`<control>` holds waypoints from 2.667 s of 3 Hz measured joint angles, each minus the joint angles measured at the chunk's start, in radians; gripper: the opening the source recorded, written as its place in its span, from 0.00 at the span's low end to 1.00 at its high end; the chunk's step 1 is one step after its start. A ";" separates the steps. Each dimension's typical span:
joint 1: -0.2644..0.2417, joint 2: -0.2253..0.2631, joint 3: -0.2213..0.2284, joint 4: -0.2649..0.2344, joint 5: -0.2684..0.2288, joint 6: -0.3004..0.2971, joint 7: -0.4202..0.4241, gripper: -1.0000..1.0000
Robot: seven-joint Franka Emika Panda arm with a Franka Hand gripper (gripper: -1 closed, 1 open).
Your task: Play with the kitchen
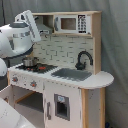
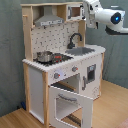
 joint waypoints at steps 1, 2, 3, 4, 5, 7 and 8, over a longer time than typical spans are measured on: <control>-0.002 -0.059 0.050 -0.043 -0.038 -0.032 0.023 1.00; -0.003 -0.088 0.123 -0.051 -0.066 -0.093 0.025 1.00; -0.003 -0.119 0.201 -0.076 -0.088 -0.149 0.025 1.00; -0.009 -0.132 0.286 -0.116 -0.102 -0.186 0.039 1.00; -0.021 -0.133 0.385 -0.146 -0.110 -0.224 0.075 1.00; -0.041 -0.134 0.563 -0.153 -0.110 -0.338 0.120 1.00; -0.041 -0.136 0.629 -0.154 -0.110 -0.423 0.116 1.00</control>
